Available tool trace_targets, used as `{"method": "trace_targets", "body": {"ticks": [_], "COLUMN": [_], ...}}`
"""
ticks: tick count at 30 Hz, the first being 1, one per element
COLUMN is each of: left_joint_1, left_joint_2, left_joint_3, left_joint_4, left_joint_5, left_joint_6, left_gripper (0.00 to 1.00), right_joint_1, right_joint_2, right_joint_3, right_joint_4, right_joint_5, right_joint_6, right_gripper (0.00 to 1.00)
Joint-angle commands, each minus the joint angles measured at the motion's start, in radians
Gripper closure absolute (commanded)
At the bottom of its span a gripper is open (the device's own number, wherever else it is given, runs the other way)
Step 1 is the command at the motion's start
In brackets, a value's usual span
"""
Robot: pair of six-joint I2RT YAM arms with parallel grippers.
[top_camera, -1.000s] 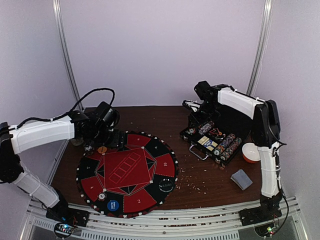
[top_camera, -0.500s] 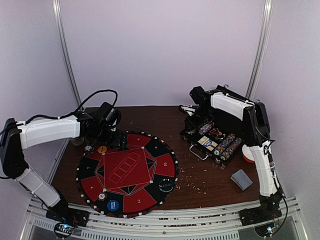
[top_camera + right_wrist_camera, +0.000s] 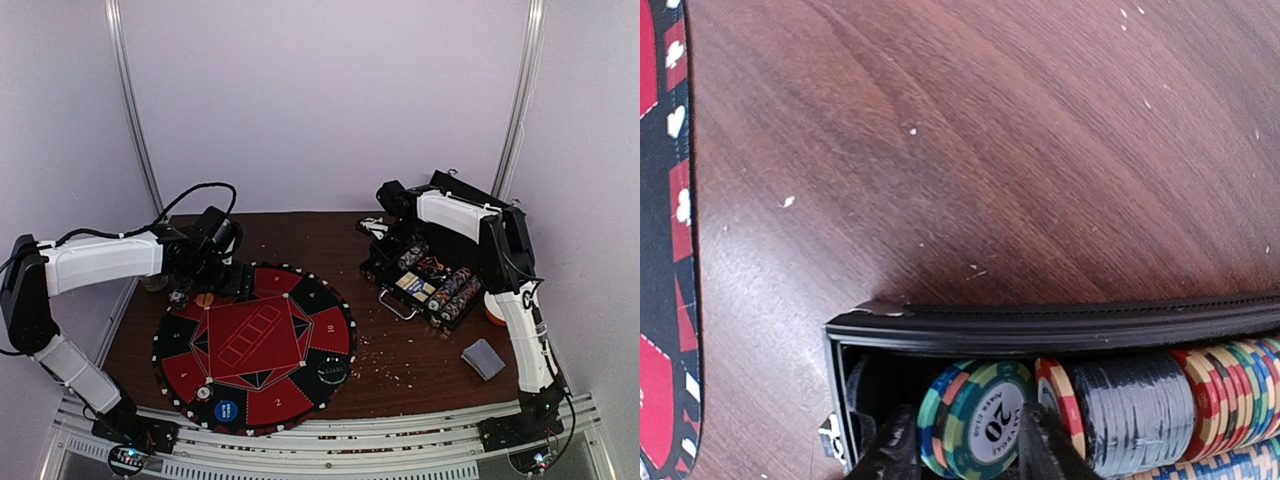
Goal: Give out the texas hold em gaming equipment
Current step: Pick up the pile of poker chips from the chip case.
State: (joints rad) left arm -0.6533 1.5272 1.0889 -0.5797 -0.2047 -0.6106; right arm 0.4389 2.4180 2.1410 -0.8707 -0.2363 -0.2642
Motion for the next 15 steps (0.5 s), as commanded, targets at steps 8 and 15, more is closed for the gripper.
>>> {"method": "trace_targets", "body": {"ticks": [8,15], "left_joint_1": [0.016,0.018], "left_joint_2": [0.016,-0.003], "left_joint_3": [-0.013,-0.011], "left_joint_4": [0.037,0.045], "left_joint_5": [0.008,0.000], "left_joint_6": [0.016,0.041], "left_gripper": [0.16,0.16], "right_joint_1": [0.007,0.006], "right_joint_2": [0.038,-0.020], "right_joint_3": [0.034,0.041], "right_joint_4": [-0.020,-0.023], "right_joint_5": [0.068,0.068], "right_joint_6": [0.019,0.071], "right_gripper": [0.83,1.00]}}
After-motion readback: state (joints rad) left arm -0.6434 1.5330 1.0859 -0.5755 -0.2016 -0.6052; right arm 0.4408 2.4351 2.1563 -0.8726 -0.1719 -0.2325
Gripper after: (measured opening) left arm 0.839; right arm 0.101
